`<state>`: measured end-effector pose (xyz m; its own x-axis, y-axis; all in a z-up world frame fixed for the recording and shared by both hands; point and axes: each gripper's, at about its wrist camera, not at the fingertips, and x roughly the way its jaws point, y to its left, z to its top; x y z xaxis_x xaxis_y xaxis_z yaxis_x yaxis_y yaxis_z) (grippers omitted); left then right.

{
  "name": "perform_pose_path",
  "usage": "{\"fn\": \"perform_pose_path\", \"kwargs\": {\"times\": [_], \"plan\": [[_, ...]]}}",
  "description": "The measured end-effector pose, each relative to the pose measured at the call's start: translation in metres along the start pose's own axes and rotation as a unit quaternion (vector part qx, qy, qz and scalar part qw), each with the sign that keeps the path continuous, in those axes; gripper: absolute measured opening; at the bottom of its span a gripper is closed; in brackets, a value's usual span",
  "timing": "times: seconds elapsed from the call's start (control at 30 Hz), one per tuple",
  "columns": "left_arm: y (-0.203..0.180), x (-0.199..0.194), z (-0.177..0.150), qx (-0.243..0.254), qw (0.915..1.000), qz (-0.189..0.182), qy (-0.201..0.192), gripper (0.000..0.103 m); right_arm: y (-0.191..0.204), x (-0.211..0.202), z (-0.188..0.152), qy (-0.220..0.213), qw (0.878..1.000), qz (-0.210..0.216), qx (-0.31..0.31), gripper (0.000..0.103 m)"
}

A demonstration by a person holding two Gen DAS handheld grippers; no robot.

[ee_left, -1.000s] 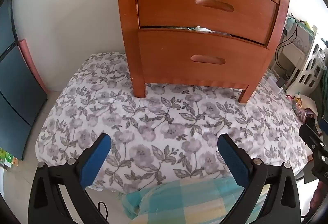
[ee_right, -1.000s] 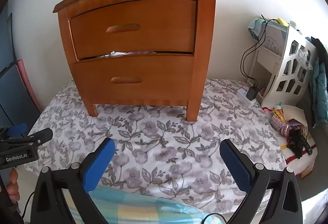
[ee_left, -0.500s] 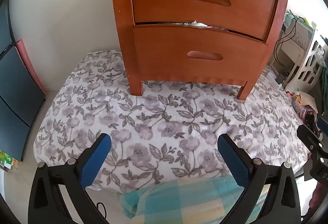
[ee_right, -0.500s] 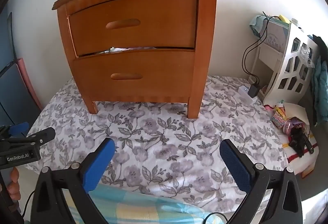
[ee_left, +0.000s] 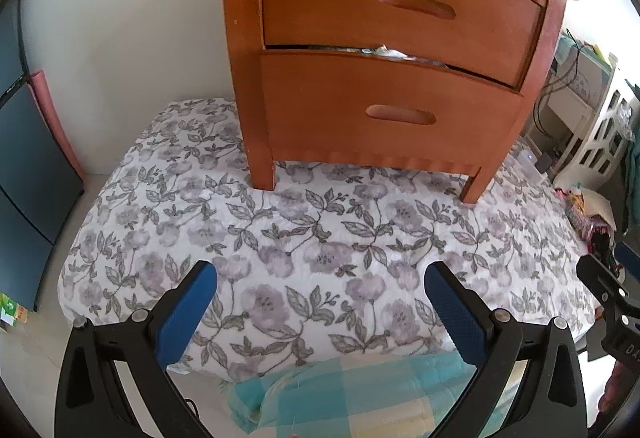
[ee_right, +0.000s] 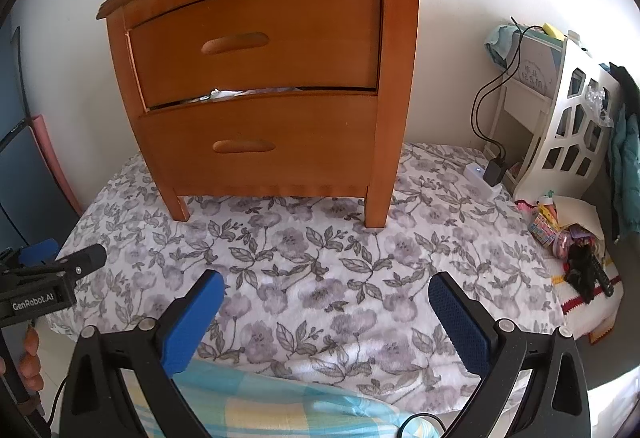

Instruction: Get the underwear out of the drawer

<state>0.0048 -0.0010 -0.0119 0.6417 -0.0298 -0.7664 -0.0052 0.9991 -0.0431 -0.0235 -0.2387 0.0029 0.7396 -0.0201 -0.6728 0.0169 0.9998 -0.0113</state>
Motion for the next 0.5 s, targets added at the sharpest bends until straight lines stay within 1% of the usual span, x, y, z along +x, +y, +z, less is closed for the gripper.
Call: {"fn": "perform_pose_path", "kwargs": {"times": [0.13, 0.3, 0.5], "plan": [[0.0051, -0.0021, 0.0009, -0.013, 0.9998, 0.003, -0.017, 0.103, -0.0008, 0.0006, 0.0008, 0.002, 1.000, 0.000, 0.000, 0.103], [0.0107, -0.0024, 0.0039, -0.025, 0.9994, -0.005, -0.025, 0.103, 0.0001, 0.0009, -0.0004, 0.005, 1.000, -0.003, 0.000, 0.103], [0.0090, -0.0043, 0.0046, -0.022, 0.9987, -0.031, -0.034, 0.103, 0.0000, 0.0012, 0.0004, 0.006, 1.000, -0.003, -0.001, 0.103]]}}
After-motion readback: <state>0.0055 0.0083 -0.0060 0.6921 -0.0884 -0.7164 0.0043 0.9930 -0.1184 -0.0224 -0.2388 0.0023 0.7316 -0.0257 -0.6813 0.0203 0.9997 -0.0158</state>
